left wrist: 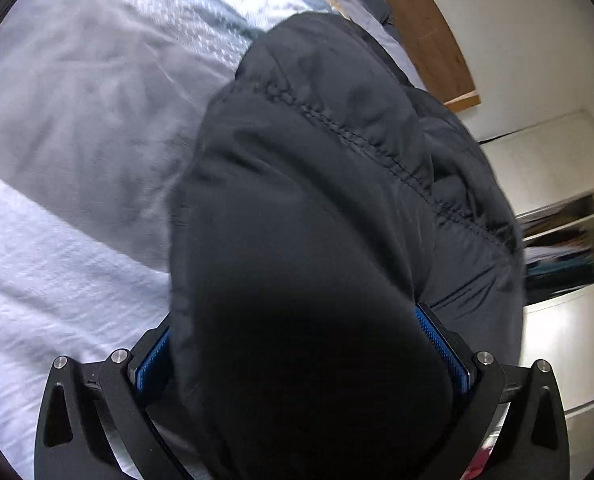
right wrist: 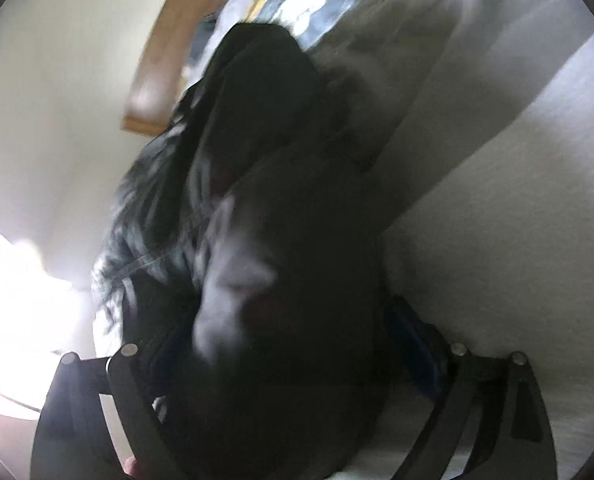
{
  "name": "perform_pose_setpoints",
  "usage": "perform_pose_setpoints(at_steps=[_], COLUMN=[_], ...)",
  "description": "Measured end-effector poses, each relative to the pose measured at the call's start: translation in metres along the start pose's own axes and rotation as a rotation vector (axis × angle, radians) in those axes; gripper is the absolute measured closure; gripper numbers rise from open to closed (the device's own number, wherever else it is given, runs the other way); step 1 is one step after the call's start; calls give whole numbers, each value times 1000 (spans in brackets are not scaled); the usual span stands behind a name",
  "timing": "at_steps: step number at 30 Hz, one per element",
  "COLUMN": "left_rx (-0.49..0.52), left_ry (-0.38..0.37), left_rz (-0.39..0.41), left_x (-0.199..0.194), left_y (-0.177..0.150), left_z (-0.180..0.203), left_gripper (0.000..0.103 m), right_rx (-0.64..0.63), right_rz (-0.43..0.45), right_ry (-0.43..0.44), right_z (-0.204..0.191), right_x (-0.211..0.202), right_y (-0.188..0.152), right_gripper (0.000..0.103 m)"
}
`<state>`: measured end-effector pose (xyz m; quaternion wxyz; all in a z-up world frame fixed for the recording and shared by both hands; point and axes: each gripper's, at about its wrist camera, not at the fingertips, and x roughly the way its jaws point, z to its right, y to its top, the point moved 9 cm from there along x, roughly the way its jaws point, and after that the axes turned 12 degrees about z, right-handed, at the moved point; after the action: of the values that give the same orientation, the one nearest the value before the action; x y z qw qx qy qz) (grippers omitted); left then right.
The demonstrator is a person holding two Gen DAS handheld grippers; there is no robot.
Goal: Fold large clothes
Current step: 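Lift and flip the folded coat over with both grippers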
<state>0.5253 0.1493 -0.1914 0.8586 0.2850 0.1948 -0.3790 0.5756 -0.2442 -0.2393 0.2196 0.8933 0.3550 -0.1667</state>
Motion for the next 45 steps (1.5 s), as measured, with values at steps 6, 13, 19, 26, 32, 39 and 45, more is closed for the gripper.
perform_pose_setpoints(at_steps=[6,13,19,26,32,39,45], left_rx=[-42,36,182,226,245,160,143], left_ry=[-77,-92,-173,-271,-223,-35,70], left_rz=[-73,-35,18,74,38,8,11], left_x=[18,10,-15,-65,-64,-52,-64], left_y=[-15,-22,-24,-39,-57,-67,-56], left_z=[18,77,158,210,182,110,86], left_gripper=[1,56,74,75,75,56,40], right_rx=[-37,-76,-199,-337,-299,-228,-259], right_rz=[-17,6,56,98,71,61,82], right_ry=[45,11,76,139,92,-127,-240], right_z=[-15,-43,-112,-184,-142,-67,-49], right_x=[28,35,23,-22,-50,-60,-95], right_y=[-12,-10,2,-8,-36,-38,-31], right_gripper=[0,11,59,66,66,44,30])
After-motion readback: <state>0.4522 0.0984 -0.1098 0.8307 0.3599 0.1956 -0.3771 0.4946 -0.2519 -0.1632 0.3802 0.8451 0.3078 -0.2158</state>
